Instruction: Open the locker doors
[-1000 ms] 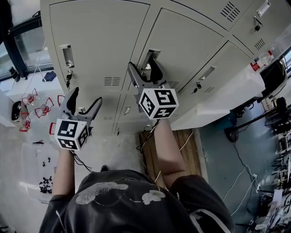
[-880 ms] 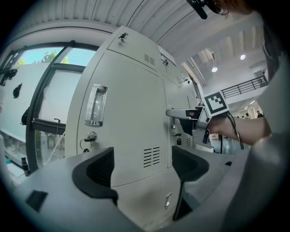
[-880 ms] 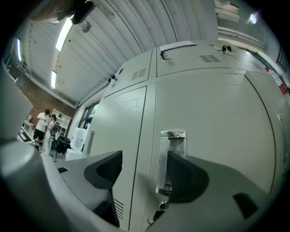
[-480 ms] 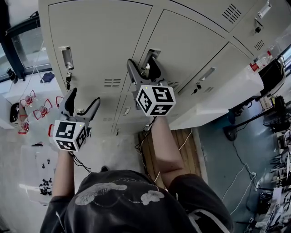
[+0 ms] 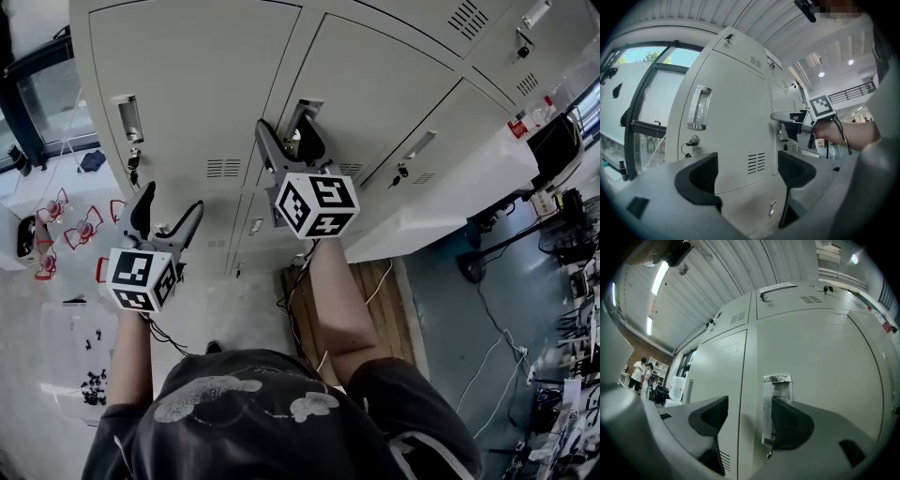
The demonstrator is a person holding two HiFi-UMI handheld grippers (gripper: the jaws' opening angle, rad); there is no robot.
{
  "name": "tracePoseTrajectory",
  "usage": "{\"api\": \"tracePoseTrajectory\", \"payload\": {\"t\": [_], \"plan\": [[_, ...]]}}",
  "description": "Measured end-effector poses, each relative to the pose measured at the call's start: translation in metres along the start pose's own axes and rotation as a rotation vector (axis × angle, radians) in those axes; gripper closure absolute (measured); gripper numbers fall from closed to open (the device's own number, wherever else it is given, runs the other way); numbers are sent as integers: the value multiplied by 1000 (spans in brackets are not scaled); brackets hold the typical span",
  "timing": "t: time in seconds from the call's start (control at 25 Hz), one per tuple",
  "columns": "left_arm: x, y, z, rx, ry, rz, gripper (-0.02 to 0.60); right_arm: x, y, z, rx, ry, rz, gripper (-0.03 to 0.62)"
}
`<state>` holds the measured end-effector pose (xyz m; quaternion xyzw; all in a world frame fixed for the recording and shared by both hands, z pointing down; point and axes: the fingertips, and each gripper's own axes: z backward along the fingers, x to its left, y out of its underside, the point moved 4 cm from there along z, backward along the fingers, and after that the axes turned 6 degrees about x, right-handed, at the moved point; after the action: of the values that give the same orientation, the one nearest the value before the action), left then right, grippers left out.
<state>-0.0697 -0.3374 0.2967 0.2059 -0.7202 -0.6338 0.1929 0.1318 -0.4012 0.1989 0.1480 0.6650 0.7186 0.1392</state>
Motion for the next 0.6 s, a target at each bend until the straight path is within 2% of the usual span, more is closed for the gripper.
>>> {"api": "tracePoseTrajectory", "payload": {"t": [0.04, 0.16, 0.32, 0.48, 0.6], "plan": [[-1, 0, 0, 0, 0, -1, 189, 0, 0, 3, -3, 11, -6, 291], [-5, -2, 1, 1, -1, -2, 189, -2, -2, 14, -4, 58, -10, 366], [-13, -1, 3, 5, -1, -6, 189, -1, -3, 24, 15, 102, 9, 383], [-22, 1, 6, 12, -3, -12, 189, -5, -3, 34, 21, 160, 3, 467], [-28, 0, 9, 11, -11, -15, 189, -5, -4, 40, 26, 154, 0, 467]]}}
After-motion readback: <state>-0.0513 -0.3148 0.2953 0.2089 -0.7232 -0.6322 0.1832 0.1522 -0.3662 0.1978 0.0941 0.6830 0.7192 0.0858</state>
